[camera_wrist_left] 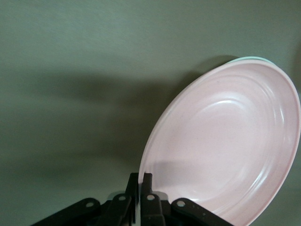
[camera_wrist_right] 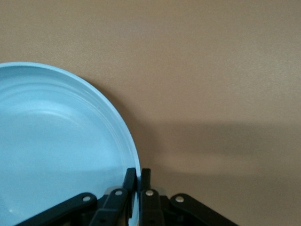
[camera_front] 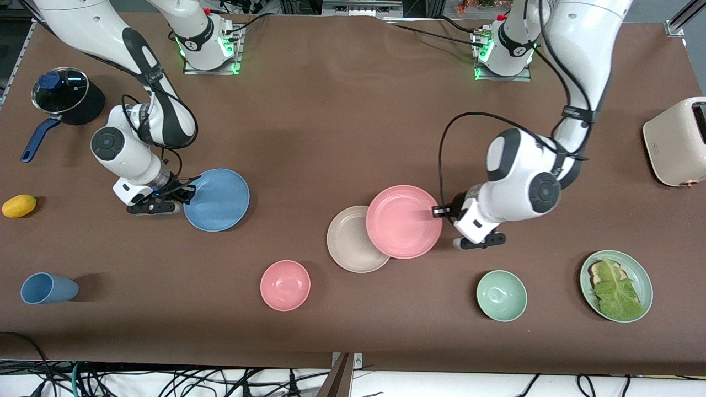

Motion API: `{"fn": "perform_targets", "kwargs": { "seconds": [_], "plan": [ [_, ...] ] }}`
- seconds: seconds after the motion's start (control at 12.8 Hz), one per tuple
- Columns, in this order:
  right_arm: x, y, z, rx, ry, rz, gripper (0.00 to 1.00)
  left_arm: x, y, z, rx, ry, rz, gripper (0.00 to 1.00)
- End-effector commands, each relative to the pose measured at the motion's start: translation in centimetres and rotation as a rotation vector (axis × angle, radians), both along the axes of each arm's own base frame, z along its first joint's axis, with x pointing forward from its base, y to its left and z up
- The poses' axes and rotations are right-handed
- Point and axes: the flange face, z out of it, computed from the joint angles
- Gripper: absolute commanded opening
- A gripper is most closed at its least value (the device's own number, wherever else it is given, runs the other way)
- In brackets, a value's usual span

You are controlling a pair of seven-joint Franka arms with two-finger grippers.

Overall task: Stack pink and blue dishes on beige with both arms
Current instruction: 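Lower the pink plate onto the beige plate while the right gripper lifts the blue plate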

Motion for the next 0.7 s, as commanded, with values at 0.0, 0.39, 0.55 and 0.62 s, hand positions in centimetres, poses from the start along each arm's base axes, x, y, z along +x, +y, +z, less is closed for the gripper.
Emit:
{"fn": "perform_targets", "kwargs": {
  "seconds": [0.0, 0.39, 0.55, 0.62],
  "plan": [
    [0.3, 0.2, 0.7, 0.004, 0.002, 0.000, 0.00, 1.3, -3.4, -0.6, 0.001, 0.006, 0.066, 0.00],
    [3.8, 0.4, 4.8, -0.001, 0.068, 0.000, 0.00, 0.1, -8.6, -3.8, 0.022, -0.029, 0.138, 0.00],
    [5.0, 0.8, 6.4, -0.002, 0.088, 0.004, 0.00, -0.3, -9.4, -5.1, 0.032, -0.037, 0.146, 0.00],
    [5.7, 1.0, 7.3, -0.002, 0.098, 0.006, 0.00, -0.4, -9.8, -5.4, 0.033, -0.042, 0.147, 0.00]
  ]
}}
